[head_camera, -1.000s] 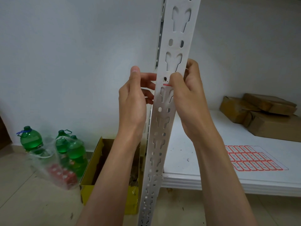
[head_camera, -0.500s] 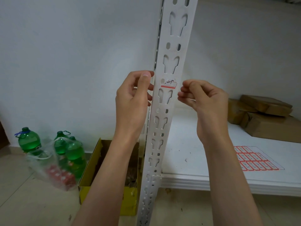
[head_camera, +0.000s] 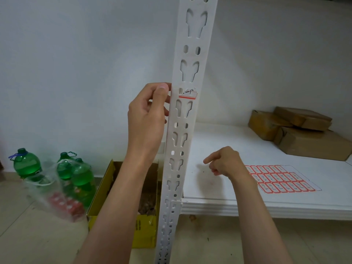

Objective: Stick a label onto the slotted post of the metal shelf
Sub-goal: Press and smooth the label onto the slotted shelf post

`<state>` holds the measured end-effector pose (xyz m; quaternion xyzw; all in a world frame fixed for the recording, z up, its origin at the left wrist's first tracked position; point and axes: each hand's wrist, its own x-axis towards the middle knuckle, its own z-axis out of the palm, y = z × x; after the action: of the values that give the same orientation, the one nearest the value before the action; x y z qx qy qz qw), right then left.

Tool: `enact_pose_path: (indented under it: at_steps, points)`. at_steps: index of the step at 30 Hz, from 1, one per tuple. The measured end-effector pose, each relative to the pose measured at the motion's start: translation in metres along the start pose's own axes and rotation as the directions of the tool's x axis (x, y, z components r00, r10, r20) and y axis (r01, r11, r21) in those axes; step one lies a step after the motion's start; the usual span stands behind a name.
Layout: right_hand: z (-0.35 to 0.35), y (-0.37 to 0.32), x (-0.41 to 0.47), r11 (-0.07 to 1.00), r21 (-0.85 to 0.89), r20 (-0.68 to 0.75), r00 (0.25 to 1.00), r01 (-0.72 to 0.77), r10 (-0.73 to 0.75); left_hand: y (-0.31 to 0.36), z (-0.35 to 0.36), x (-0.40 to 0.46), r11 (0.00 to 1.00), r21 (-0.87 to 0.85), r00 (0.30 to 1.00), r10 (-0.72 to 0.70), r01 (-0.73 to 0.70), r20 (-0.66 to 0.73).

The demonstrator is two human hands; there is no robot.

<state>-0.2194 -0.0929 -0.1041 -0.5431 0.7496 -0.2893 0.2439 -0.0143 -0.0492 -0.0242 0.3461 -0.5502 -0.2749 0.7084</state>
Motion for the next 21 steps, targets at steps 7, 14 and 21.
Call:
enact_pose_path:
  at_steps: [7, 14, 21]
  points:
    - [-0.006, -0.003, -0.004, 0.991, 0.032, -0.159, 0.98, 0.128, -0.121, 0.0, -0.001, -0.001, 1.0, -0.006, 1.0, -0.016, 0.016, 0.009]
    - [-0.019, -0.071, -0.045, 0.678, 0.383, -0.558, 0.742, 0.627, -0.371, 0.001, 0.003, -0.004, 0.997, -0.031, 0.998, -0.065, 0.065, 0.024]
    - [-0.012, -0.123, -0.084, 0.47, 0.455, -0.545, 0.654, 0.756, -0.524, -0.002, 0.004, -0.005, 0.994, -0.015, 0.994, -0.107, 0.108, 0.035]
